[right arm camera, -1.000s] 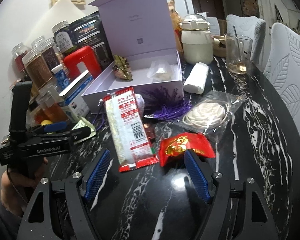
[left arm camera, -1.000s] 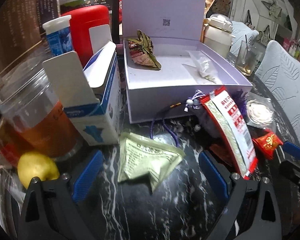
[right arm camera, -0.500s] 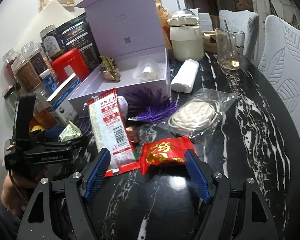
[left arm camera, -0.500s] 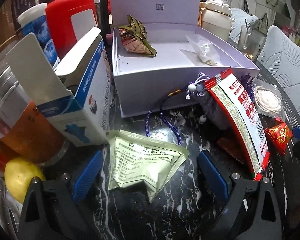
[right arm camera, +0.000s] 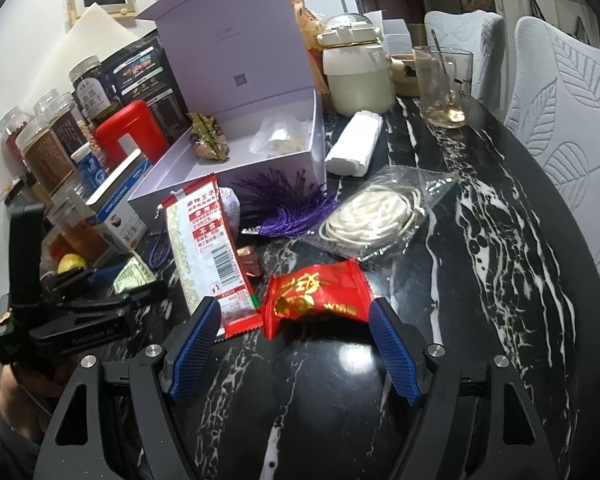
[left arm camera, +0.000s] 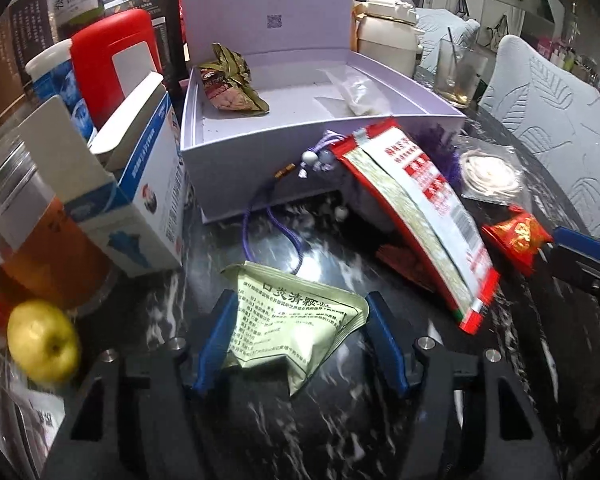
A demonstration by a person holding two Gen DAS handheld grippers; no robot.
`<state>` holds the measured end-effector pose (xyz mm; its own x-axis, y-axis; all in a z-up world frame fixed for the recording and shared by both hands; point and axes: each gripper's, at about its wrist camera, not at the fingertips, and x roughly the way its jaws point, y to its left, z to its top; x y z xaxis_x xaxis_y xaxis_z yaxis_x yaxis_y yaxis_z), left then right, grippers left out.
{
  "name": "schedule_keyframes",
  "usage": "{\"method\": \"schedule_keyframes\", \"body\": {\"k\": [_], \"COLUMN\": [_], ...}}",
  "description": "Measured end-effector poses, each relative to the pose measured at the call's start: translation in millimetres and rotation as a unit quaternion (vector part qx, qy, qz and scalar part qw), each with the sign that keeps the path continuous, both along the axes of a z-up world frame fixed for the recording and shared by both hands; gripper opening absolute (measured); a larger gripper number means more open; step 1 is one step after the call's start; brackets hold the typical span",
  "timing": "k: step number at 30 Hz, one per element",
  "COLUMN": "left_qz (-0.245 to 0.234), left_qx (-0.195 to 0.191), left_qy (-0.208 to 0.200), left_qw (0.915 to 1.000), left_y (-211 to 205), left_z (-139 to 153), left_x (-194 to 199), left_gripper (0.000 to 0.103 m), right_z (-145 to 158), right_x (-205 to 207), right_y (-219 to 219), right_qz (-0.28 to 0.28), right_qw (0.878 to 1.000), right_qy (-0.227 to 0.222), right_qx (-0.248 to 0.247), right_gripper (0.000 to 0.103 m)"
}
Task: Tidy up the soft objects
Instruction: 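Grasp the white-and-red snack stick packet with the right gripper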
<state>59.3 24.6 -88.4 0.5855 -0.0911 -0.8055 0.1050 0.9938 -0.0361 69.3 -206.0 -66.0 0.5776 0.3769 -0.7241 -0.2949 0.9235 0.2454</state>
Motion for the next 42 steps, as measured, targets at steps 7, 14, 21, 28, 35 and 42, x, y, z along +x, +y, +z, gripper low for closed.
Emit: {"method": "schedule_keyframes", "body": {"k": [7,14,21,28,35,42], "left_qz": [-0.004,-0.023,-0.006,0.017,0.03,0.053], "left_qx": [-0.052,-0.07,-0.057,-0.06,-0.06,-0.067], "left_qy": [0.002,0.0,-0.009,-0.005,-0.008,-0.01], "left_qw": [0.9986,0.9973,0.9983,0.9981,0.9977,0.9963], "left_y": [-7,-23,-17,0,13,31], "left_z": [8,11,12,6,7,6], "left_x": [-20,-32,-35,-37,-37,-38], "left_gripper": [0.064,0.064,0.064,0.064,0.064,0.064], "right_z": [-7,-13,1,8,9,6], "right_x": [-1,4,-5,-2,7,20], "right_y": [-3,-8,-3,14,33,79], "right_qz": [-0.002,-0.026,-0.023,-0.003,0.021,0.086], "right_qw": [1.0,0.999,1.0,1.0,1.0,0.996], "right_qy": [0.009,0.02,0.0,-0.009,-0.011,-0.019], "right_qx": [0.015,-0.01,-0.021,-0.022,-0.011,-0.022], "right_gripper": [0.077,0.078,0.084,0.084,0.084,0.084]}}
